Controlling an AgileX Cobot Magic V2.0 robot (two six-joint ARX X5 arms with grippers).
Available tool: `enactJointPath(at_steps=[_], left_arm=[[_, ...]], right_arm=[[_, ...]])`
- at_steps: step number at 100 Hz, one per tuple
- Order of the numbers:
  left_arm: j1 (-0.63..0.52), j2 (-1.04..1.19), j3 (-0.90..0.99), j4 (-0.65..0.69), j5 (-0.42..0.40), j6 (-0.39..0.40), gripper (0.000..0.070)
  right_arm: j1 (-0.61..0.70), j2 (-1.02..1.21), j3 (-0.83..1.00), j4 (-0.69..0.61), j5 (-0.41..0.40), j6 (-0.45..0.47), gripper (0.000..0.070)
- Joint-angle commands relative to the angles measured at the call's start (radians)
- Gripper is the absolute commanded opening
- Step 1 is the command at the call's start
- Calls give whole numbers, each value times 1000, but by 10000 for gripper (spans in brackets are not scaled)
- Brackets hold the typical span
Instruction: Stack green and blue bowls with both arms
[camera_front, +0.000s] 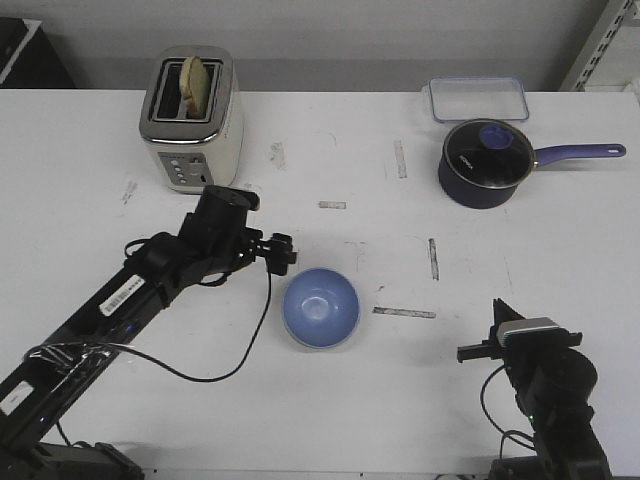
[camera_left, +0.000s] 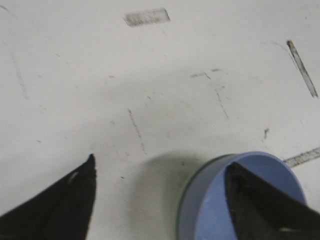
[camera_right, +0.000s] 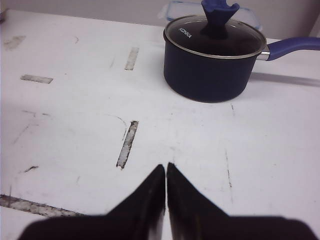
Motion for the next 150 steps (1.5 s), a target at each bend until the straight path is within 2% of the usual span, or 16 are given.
enactJointPath(at_steps=[1,6,9,30,49,62,84,99,106,150], left_arm=[[23,-26,27,-20,-21,89,119],[51,-51,27,-40,-35,120,30],[70,-66,27,-54,-46,133,0],[241,-179,-12,-116,-118,255,1],[427,-396,-247,26,-117,259,1],[504,-599,-445,142,-116,266,1],[547,-937,-704,277,-117,287,1],[550,-1071,-821,327,-116,379,1],[550,-1101,-850,347,-111,402,1],[550,-1119,-853,377,-109,382,1]], right_arm=[[2,3,6,10,0,-5,0],[2,3,6,10,0,-5,0],[2,3,6,10,0,-5,0],[2,3,6,10,0,-5,0],[2,3,6,10,0,-5,0],[2,3,6,10,0,-5,0],[2,3,6,10,0,-5,0],[2,3,6,10,-1,-5,0],[2,2,6,11,0,-5,0],[2,2,6,10,0,-5,0]])
